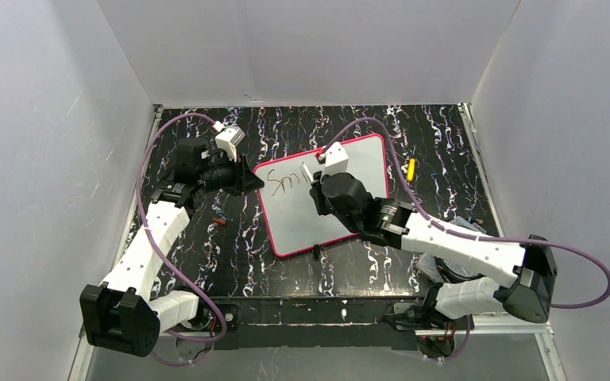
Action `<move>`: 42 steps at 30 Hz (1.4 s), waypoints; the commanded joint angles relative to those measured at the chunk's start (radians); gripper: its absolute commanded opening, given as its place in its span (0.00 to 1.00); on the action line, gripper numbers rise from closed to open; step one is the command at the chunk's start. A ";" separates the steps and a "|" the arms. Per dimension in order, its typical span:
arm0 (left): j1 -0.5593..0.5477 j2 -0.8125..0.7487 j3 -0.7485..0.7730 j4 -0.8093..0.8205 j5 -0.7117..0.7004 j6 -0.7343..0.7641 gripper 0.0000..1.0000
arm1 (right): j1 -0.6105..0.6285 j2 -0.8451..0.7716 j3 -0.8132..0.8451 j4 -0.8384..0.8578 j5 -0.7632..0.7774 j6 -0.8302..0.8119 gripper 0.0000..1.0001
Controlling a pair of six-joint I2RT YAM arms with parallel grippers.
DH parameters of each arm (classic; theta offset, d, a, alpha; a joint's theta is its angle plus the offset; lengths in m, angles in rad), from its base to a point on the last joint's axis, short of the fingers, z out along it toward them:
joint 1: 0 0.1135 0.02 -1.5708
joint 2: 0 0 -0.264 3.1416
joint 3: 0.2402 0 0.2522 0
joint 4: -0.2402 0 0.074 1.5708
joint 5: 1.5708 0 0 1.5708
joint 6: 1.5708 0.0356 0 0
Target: Write a sentence on the whiteboard
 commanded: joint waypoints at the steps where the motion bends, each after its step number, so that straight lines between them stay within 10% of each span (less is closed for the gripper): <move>1: -0.005 -0.031 -0.007 -0.016 -0.039 0.031 0.00 | -0.007 -0.029 0.021 0.027 0.052 -0.017 0.01; 42: -0.005 -0.046 -0.015 -0.007 -0.052 0.036 0.00 | -0.083 -0.017 -0.128 -0.040 -0.114 0.099 0.01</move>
